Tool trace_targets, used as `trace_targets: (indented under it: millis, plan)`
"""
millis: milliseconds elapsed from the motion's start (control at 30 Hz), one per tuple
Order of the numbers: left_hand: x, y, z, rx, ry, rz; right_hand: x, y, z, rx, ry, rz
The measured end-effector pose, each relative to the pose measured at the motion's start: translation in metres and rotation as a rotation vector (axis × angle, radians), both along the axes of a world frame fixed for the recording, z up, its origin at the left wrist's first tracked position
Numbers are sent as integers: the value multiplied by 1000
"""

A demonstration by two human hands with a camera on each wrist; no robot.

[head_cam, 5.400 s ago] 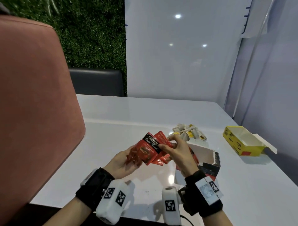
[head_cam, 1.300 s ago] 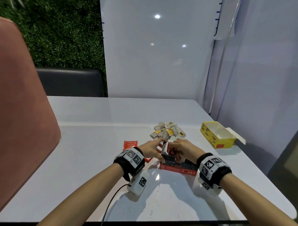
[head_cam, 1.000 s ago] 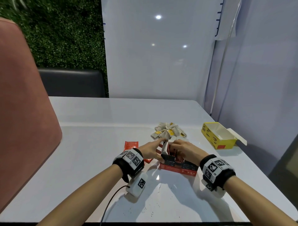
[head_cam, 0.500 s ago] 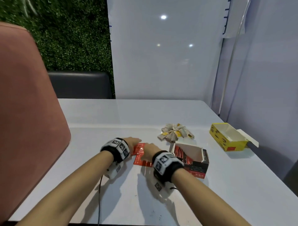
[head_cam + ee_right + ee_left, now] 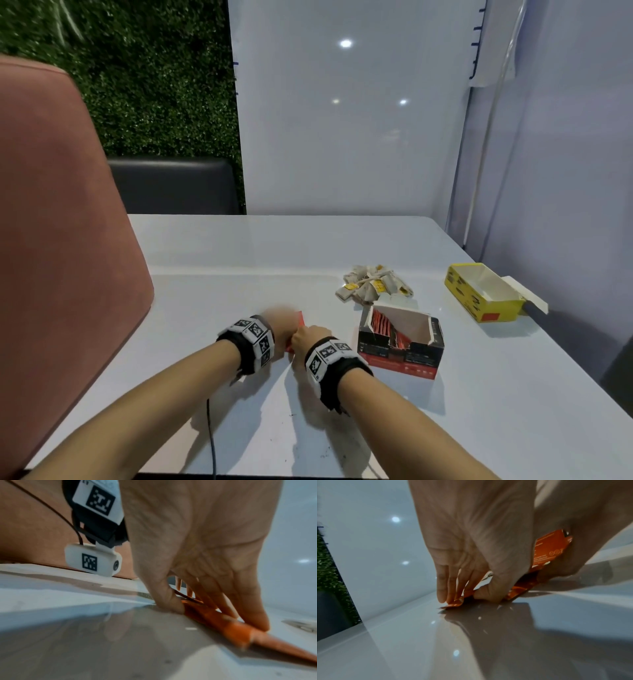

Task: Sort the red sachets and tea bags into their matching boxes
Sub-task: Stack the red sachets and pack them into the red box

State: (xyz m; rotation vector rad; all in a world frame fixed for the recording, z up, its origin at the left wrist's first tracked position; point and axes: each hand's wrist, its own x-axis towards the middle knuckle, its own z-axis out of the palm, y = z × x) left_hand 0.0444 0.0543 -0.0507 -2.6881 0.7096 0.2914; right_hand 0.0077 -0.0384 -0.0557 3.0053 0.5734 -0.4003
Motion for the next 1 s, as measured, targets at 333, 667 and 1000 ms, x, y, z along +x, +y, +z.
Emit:
trace_targets:
  millis: [333,667,1000]
  plan:
    - [-40,37,11,-445,198,113,-75,-7,-13,1,-63,205]
    - [-74,74,17,-1512,183,482,-53,-36,26,377,-111,16]
    - [-102,42,7,-1700,294,479,-81,-98,24,1834,424,-403]
